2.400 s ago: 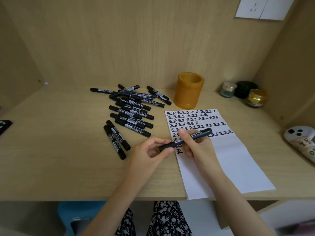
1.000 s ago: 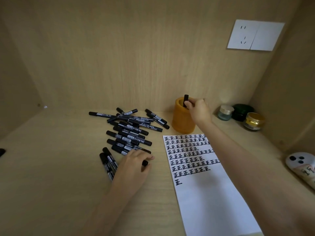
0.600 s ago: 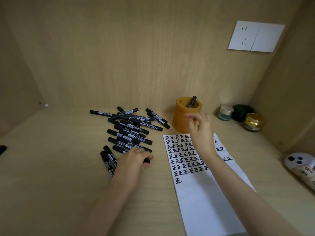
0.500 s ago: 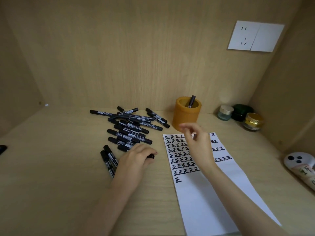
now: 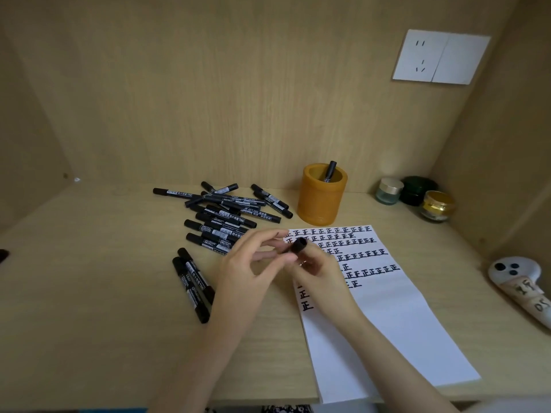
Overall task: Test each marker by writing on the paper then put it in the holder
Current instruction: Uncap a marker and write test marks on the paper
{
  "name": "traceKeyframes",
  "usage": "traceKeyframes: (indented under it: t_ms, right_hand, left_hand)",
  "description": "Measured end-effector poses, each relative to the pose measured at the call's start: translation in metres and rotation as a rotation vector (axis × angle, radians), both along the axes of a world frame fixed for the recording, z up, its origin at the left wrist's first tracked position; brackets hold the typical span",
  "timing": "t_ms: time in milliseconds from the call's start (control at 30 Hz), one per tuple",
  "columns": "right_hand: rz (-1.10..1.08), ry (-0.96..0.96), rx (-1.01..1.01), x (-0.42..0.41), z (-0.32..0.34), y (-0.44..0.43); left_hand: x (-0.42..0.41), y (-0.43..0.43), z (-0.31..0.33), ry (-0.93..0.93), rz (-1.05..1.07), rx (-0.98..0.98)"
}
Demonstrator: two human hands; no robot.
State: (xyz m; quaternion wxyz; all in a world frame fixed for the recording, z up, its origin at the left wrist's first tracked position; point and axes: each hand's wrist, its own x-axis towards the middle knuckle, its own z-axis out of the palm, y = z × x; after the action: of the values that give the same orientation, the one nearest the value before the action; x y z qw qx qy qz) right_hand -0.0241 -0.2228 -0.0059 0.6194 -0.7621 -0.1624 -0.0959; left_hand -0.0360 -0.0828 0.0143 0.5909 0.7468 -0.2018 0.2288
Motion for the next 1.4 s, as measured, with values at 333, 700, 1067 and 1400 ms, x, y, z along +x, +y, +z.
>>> traceKeyframes:
  t_ms: [333, 700, 1067, 1400]
  right_hand:
    - [-0.098, 0.190, 0.321, -0.009, 0.000, -0.014]
    - [-0.041, 0.197, 0.260, -0.019, -0.001, -0.009]
    - [0.014, 0.179, 0.279, -0.026, -0.005, -0.011]
    - [0.028, 0.163, 0.309, -0.033, 0.000, -0.017]
  left_hand:
    - [-0.003, 0.010, -0.028, 0.360, -0.017, 0.290]
    - [-0.012, 0.000, -0.029, 0.273, -0.058, 0.501]
    - [-0.016, -0.002, -0.026, 0.372, -0.199, 0.257]
    - [-0.017, -0.002, -0.020, 0.417, -0.240, 0.154]
